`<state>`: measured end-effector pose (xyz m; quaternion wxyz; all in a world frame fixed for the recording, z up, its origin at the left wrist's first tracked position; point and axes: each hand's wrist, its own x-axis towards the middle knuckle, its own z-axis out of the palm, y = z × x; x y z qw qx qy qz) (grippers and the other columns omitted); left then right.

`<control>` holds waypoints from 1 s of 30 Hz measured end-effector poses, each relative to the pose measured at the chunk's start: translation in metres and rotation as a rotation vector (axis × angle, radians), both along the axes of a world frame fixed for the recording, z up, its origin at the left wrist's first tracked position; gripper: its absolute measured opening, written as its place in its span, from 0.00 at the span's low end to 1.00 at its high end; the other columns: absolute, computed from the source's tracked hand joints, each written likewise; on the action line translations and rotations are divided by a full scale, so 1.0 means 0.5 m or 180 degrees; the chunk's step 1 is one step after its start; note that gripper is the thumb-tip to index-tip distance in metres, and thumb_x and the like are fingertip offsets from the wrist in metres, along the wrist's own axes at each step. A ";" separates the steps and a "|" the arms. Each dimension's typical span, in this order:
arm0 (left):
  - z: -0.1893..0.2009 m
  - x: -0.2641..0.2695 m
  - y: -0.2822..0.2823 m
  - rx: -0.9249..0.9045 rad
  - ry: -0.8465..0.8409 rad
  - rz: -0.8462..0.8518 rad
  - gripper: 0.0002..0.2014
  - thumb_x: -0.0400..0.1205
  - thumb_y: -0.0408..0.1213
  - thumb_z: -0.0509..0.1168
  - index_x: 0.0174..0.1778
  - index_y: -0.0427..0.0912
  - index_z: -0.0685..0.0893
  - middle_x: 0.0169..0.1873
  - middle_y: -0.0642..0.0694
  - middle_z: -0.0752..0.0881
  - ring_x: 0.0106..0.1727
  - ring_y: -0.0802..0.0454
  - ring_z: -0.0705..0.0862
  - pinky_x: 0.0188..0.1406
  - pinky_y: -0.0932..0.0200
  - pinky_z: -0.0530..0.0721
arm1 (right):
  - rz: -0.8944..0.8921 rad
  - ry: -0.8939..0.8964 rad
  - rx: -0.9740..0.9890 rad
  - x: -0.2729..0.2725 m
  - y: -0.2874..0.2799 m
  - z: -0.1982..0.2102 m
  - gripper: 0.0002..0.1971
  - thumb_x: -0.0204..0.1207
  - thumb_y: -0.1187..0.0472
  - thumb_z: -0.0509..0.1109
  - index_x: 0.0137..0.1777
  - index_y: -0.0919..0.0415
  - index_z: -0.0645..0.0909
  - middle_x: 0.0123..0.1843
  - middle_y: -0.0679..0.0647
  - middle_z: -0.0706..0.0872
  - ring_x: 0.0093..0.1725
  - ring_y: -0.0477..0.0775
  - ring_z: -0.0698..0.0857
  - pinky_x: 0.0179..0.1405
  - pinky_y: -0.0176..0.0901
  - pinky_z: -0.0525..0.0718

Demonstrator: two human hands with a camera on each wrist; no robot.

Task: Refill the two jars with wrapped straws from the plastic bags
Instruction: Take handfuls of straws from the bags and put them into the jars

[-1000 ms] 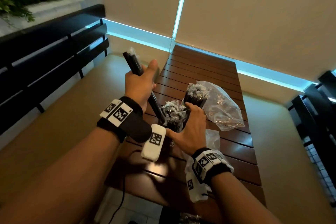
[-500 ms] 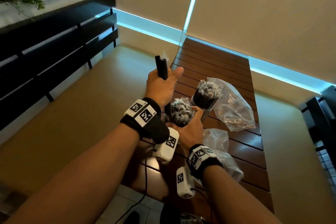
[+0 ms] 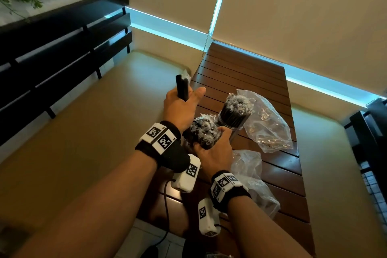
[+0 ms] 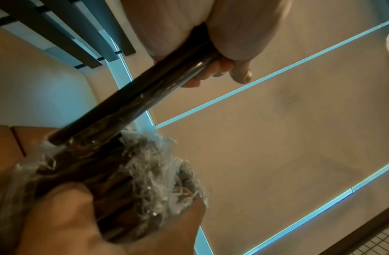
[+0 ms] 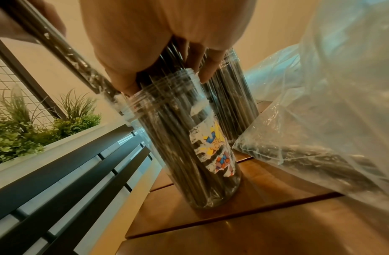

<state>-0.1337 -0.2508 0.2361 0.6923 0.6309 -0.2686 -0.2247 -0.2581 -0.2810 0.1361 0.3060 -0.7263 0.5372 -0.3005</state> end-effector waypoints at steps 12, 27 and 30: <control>-0.005 0.011 -0.030 -0.0237 0.0463 0.0045 0.17 0.76 0.47 0.76 0.31 0.49 0.74 0.22 0.54 0.73 0.27 0.52 0.74 0.40 0.52 0.81 | 0.0301 -0.0070 0.0073 -0.004 -0.001 -0.002 0.40 0.61 0.51 0.81 0.68 0.42 0.59 0.63 0.46 0.81 0.60 0.52 0.84 0.59 0.54 0.84; -0.038 0.000 -0.032 -0.0211 0.0652 0.0046 0.15 0.76 0.45 0.76 0.32 0.48 0.75 0.19 0.57 0.74 0.24 0.54 0.73 0.37 0.53 0.81 | 0.0701 -0.0138 0.0125 -0.018 -0.009 -0.001 0.51 0.60 0.34 0.79 0.78 0.45 0.55 0.78 0.46 0.69 0.72 0.43 0.72 0.69 0.46 0.75; -0.050 -0.006 -0.033 -0.0216 0.0701 0.0103 0.15 0.76 0.45 0.76 0.33 0.48 0.75 0.20 0.57 0.74 0.25 0.54 0.73 0.38 0.53 0.80 | 0.0559 -0.0017 -0.0048 -0.019 -0.007 -0.002 0.47 0.58 0.36 0.81 0.74 0.46 0.60 0.70 0.45 0.76 0.67 0.47 0.79 0.63 0.47 0.81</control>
